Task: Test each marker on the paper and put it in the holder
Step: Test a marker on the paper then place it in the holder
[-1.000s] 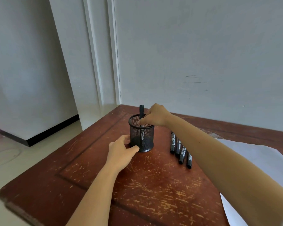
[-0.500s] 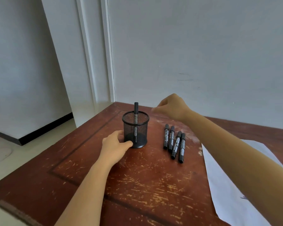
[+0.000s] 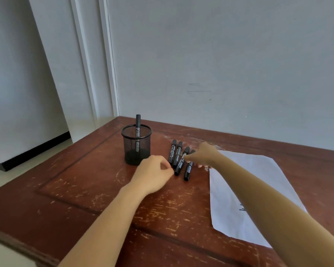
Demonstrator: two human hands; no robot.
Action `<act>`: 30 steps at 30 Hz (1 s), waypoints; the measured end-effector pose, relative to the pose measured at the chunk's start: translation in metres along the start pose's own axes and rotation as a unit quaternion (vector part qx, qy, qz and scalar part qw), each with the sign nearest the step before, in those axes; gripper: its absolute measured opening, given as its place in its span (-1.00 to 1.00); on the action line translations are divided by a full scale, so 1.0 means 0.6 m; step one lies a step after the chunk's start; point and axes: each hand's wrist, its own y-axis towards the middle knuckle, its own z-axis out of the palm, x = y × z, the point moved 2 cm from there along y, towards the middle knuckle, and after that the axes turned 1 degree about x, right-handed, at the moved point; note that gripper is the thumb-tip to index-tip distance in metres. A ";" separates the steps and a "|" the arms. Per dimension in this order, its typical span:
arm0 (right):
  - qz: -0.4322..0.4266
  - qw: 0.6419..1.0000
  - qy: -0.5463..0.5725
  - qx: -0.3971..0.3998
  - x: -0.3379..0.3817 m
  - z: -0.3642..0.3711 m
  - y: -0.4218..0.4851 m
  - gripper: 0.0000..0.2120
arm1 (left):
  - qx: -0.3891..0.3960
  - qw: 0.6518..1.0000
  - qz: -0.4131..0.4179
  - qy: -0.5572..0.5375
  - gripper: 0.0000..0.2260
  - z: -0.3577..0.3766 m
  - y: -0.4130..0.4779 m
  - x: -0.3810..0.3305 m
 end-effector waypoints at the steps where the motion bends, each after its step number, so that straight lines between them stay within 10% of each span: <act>1: 0.010 1.000 0.014 0.003 -0.005 -0.002 -0.004 -0.69 | 0.008 1.000 0.011 -0.012 -0.85 0.013 -0.001 -0.008; 12: -0.038 0.968 0.190 0.158 -0.119 -0.103 -0.124 -0.86 | -0.039 0.963 0.237 0.118 -0.46 0.083 0.003 -0.084; 17: -0.070 0.968 0.181 0.159 -0.164 -0.136 -0.159 -0.86 | -0.015 0.913 0.358 0.193 -0.67 0.119 -0.003 -0.129; 23: -0.022 0.887 0.458 0.056 -0.207 -0.152 -0.171 -0.91 | 0.026 0.954 0.282 0.102 -0.77 0.140 -0.005 -0.168; 30: 0.006 0.871 0.491 -0.004 -0.213 -0.125 -0.180 -0.82 | 0.085 0.964 0.250 0.026 -0.71 0.174 -0.022 -0.199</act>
